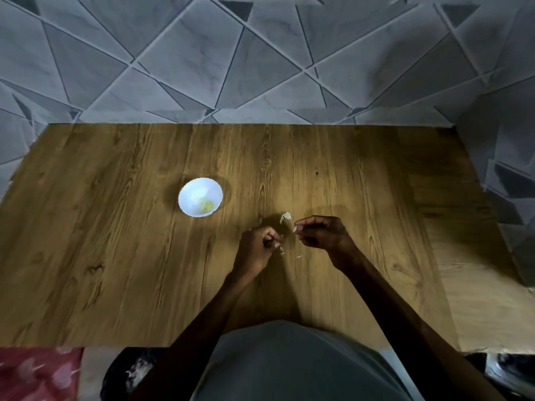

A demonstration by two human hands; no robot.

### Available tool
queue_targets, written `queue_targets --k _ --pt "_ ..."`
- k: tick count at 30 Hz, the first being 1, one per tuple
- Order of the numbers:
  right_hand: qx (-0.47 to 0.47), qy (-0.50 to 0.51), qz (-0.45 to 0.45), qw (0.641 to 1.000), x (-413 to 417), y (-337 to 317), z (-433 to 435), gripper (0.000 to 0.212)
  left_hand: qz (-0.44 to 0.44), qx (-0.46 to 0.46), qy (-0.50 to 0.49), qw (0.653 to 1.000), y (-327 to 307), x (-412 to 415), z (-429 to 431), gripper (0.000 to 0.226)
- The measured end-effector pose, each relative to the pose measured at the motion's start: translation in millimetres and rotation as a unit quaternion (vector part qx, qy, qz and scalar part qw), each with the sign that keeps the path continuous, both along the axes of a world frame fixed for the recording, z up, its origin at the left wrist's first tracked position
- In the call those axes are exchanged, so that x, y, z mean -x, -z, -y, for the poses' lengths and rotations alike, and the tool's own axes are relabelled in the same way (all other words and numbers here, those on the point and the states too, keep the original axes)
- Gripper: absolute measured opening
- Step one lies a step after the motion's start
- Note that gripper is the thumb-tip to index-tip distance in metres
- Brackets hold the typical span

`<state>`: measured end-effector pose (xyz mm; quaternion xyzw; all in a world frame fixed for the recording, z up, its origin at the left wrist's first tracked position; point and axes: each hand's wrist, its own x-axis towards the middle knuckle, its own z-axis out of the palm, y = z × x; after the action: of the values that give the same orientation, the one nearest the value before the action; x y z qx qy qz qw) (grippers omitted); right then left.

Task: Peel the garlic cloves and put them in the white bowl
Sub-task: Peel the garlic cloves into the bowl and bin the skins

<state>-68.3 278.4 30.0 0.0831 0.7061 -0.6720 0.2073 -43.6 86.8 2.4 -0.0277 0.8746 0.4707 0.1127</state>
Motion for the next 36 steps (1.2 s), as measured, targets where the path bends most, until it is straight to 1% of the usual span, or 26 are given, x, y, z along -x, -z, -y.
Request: queue_targets --k 2,4,7,9,14,18,23,25,27,29,31,34,36 --pt "-0.018 -0.004 -0.002 1.0 -0.8 2.1 -1.2 0.013 -0.004 0.038 0.012 0.999 5.1 -0.4 -1.0 0.003" --pt "-0.031 -0.009 -0.007 0.999 -1.8 4.6 -1.6 0.013 -0.019 0.081 0.018 0.996 7.9 -0.3 -4.1 0.012" --pt "-0.05 -0.007 -0.005 0.999 -3.3 9.0 -1.3 0.013 -0.025 0.124 0.017 0.992 12.8 2.5 -6.5 0.011" --pt "-0.064 -0.003 0.003 0.998 -3.1 11.7 -0.4 0.014 -0.031 0.149 0.004 0.988 12.8 4.8 -7.6 0.019" --pt "-0.09 0.003 0.016 0.996 -3.1 15.5 3.2 0.012 -0.066 0.163 -0.026 0.984 5.8 9.4 -8.5 0.028" --pt "-0.104 0.012 0.012 0.994 -3.1 16.6 3.9 0.011 -0.048 0.154 -0.015 0.987 6.4 10.8 -7.5 0.022" --pt "-0.121 0.019 0.009 0.992 -2.1 17.7 6.4 0.009 -0.031 0.123 0.011 0.992 0.8 11.8 -7.5 0.024" --pt "-0.132 0.019 -0.004 0.991 -1.2 17.5 8.2 0.008 -0.027 0.097 0.002 0.995 -0.5 11.5 -4.9 0.021" --pt "-0.148 0.013 -0.028 0.988 0.9 19.1 11.2 0.005 -0.017 0.069 -0.028 0.997 -1.1 10.1 2.9 0.015" --pt "-0.174 -0.008 -0.061 0.983 5.2 20.9 16.9 0.009 -0.004 0.054 -0.059 0.997 0.6 6.7 15.6 0.009" --pt "-0.203 -0.034 -0.089 0.975 12.4 24.0 26.9 0.011 0.002 0.062 -0.088 0.994 2.9 1.4 31.9 0.01" --pt "-0.231 -0.081 -0.119 0.962 23.2 32.3 45.4 0.001 0.018 0.1 -0.107 0.989 5.7 -6.4 55.2 0.019" --pt "-0.252 -0.106 -0.138 0.952 29.8 39.2 57.5 0.003 0.03 0.127 -0.115 0.985 5.3 -10.5 64.7 0.023"
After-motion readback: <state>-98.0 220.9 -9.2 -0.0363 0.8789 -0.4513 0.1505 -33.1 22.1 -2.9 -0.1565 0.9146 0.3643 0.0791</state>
